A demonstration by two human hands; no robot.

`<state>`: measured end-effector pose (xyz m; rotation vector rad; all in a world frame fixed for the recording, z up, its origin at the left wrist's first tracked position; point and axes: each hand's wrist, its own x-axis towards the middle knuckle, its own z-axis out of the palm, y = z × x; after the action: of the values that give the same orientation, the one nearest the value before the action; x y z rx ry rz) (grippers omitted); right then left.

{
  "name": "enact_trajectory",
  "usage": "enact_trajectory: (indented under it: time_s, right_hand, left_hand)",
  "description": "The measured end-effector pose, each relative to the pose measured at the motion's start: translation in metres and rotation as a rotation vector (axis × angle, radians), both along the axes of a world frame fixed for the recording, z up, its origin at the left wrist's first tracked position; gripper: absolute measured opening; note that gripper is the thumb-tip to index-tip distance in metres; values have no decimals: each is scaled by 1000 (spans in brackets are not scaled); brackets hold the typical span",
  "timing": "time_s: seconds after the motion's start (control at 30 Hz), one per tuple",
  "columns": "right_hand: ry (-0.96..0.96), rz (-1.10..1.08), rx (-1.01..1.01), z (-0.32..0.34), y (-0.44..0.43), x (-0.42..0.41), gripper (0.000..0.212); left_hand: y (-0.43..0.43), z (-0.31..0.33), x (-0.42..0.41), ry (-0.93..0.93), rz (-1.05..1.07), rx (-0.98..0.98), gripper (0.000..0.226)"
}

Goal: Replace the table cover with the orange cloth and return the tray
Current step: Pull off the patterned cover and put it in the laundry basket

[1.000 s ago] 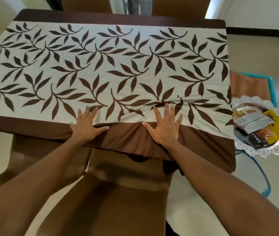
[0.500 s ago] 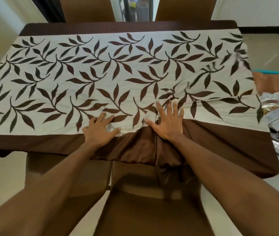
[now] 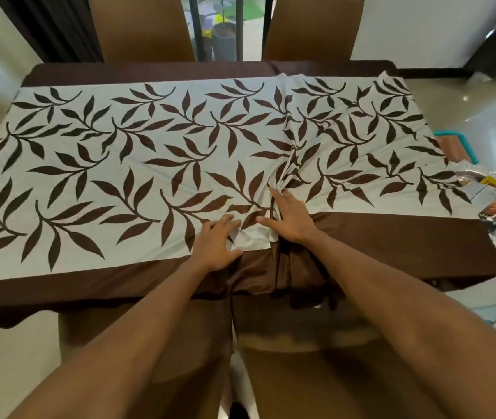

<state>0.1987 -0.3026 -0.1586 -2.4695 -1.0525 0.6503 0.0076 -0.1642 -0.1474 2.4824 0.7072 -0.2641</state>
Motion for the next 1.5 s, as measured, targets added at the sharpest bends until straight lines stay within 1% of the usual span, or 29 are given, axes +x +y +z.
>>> enact_trajectory:
  time_s: [0.07,0.13,0.2,0.27,0.37,0.47,0.53,0.6,0.63,0.7,0.77,0.83,0.93,1.0,1.03,1.07,1.13,1.2,1.23,1.3,1.33,1.37,1.4,1.43,1.47,1.5]
  right_hand:
    - [-47,-119,58,3,-4,2,97]
    - [-141,-265,91,7,-11,10,92]
    - [-200,-406,69,11,-21,27,89]
    - [-181,-527,6,15,-30,44,92]
    - [-187,-650,-92,20,-46,86,98]
    - [-186,-710,-189,20,-67,126,104]
    - [-206,-769,-261,14,-78,148,103]
    - [-298,-738,-296,7,-83,163,90]
    - [-305,-723,-277,5,-82,172,78]
    - [-256,-686,-229,3,-77,184,52]
    - [-258,-589,-249,4,-69,189,33]
    - [-315,-399,-289,11,-53,184,29]
    - [-330,36,-300,18,-7,159,27]
    - [-292,187,-230,19,33,127,26]
    - [-252,200,-167,20,51,108,26]
    - [-199,189,-94,22,64,90,26]
    - [-88,140,42,22,80,65,27]
    - [8,45,126,20,80,57,31]
    - [38,30,104,20,78,58,33]
    - [68,88,-40,23,72,68,33]
    - [72,85,-82,24,69,72,37]
    - [42,32,-70,28,65,81,42]
    - [-25,-73,3,31,63,89,46]
    - [-109,-222,86,31,56,102,51]
    - [-168,-332,152,29,57,109,61]
    - [-171,-406,173,25,56,116,75]
  left_hand:
    - [4,4,5,-3,7,-6,85]
    - [12,8,13,-70,10,-14,85]
    - [27,10,25,-137,8,48,82]
    - [42,9,29,-152,57,105,83]
    - [55,2,47,-94,90,110,86]
    - [59,-7,72,5,0,182,92]
    - [58,-15,96,54,-42,181,96]
    - [52,-18,116,86,-55,176,98]
    - [49,-21,126,106,-56,188,98]
    - [47,-24,140,125,-57,210,98]
    - [45,-27,148,128,-64,226,98]
    - [45,-30,151,128,-72,234,99]
    - [41,-30,156,121,-78,234,103]
    - [38,-30,161,119,-95,212,112]
    - [38,-31,163,118,-98,192,118]
    - [38,-31,164,111,-88,175,119]
    - [41,-27,162,80,-55,143,107]
    - [47,-22,154,11,-58,98,106]
    - [51,-22,149,-37,-70,66,108]
    - [57,-20,141,-101,-78,-21,108]
    - [60,-16,136,-112,-65,-81,106]
    - [63,-12,134,-121,-26,-163,100]
    - [66,-8,128,-144,38,-258,91]
    - [65,-5,128,-193,103,-345,78]
    - [68,0,119,-262,198,-390,65]
    - [71,3,112,-330,297,-402,56]
